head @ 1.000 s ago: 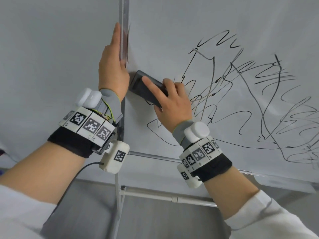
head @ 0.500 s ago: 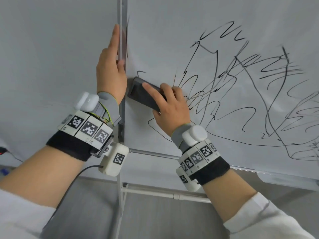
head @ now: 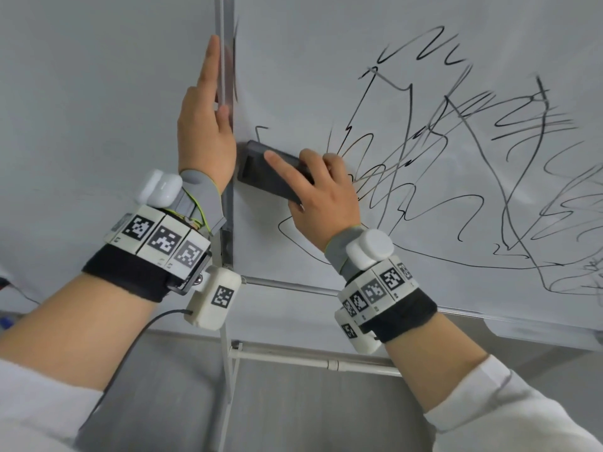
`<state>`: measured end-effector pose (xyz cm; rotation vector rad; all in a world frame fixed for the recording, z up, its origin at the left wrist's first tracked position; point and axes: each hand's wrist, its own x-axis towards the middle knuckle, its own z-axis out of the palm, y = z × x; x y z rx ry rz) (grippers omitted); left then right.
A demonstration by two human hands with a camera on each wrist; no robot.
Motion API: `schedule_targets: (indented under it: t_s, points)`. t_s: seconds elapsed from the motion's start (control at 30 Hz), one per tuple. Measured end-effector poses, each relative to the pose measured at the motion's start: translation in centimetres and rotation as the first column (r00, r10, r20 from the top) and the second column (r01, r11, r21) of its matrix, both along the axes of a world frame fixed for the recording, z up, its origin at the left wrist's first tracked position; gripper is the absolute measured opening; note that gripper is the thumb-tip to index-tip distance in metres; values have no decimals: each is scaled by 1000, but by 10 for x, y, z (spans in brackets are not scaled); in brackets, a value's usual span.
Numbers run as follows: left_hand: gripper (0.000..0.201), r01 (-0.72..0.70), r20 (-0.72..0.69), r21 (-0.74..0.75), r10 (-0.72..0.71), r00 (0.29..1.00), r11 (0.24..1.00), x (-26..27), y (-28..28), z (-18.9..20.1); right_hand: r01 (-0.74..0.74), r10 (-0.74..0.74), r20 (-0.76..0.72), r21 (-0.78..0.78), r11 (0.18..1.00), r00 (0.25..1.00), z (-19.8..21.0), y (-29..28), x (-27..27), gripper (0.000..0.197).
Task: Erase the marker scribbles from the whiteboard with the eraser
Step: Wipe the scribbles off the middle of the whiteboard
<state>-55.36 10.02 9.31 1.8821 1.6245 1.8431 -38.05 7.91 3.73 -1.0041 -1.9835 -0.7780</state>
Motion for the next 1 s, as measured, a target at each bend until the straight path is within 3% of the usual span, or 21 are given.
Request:
schedule_targets:
  t_s: [0.2, 0.47, 0.63, 0.73, 0.83, 1.0]
  points:
    - [66, 56, 45, -4, -56, 997, 998, 3, -4, 1, 4, -1, -59, 49, 999, 998, 30, 0, 0, 64]
    - [67, 93, 42, 19, -94, 995, 995, 3, -5, 2, 7, -5, 38, -44, 999, 999, -22, -3, 8, 65]
    - [66, 85, 44, 17, -86, 995, 996, 5, -5, 2, 17, -17, -8, 4, 1000, 1000, 9, -2, 15, 64]
    - [56, 49, 85, -10, -48, 995, 999, 4, -3, -2, 37, -35, -48, 30, 999, 998, 23, -2, 14, 63]
    - [35, -23, 62, -27, 25, 998, 999, 1, 0, -7, 22, -23, -24, -21, 1000, 999, 6, -5, 14, 65]
    - [29, -59, 16, -47, 60, 998, 997, 1, 0, -6, 16, -17, -3, -105, 994, 1000, -17, -9, 13, 67]
